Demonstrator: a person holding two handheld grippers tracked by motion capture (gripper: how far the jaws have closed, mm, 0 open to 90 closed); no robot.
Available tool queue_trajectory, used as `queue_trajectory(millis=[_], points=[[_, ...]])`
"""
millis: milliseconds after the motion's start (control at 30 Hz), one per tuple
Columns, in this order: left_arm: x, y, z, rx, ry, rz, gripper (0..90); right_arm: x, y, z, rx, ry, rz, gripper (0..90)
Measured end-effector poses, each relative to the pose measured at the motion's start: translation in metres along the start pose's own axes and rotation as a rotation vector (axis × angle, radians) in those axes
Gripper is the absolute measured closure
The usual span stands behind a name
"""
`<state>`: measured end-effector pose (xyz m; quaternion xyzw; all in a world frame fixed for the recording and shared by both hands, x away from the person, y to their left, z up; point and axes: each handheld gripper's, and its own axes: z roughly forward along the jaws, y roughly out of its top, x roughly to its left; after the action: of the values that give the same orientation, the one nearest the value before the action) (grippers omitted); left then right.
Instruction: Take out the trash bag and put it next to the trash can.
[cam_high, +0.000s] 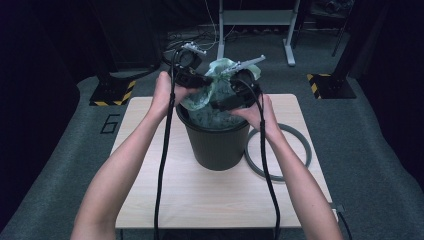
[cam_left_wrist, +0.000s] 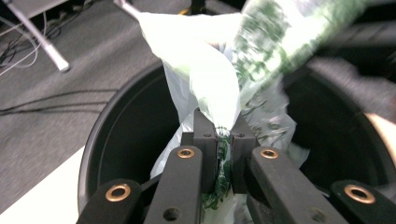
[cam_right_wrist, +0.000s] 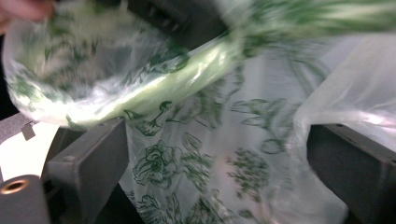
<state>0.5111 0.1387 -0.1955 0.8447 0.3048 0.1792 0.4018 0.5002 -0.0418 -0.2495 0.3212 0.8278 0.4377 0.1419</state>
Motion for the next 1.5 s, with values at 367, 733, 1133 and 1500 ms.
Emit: queue_trajectory(millis=[367, 733, 1133, 1500], points=[[-0.010, 0.010, -0.006, -0.055, -0.099, 0.006, 86.0, 0.004, 0.008, 0.014, -0.009, -0.066, 0.030, 54.1], [0.010, -0.007, -0.011, -0.063, -0.072, -0.027, 52.4, -0.002, 0.008, 0.009, -0.054, -0.065, 0.089, 88.6], [0.032, -0.028, -0.029, 0.016, -0.029, -0.072, 18.9, -0.018, 0.008, -0.003, -0.125, -0.089, 0.210, 89.0], [0.033, -0.045, 0.018, 0.184, 0.022, -0.041, 26.1, -0.004, 0.021, -0.014, -0.185, -0.012, 0.167, 88.9]])
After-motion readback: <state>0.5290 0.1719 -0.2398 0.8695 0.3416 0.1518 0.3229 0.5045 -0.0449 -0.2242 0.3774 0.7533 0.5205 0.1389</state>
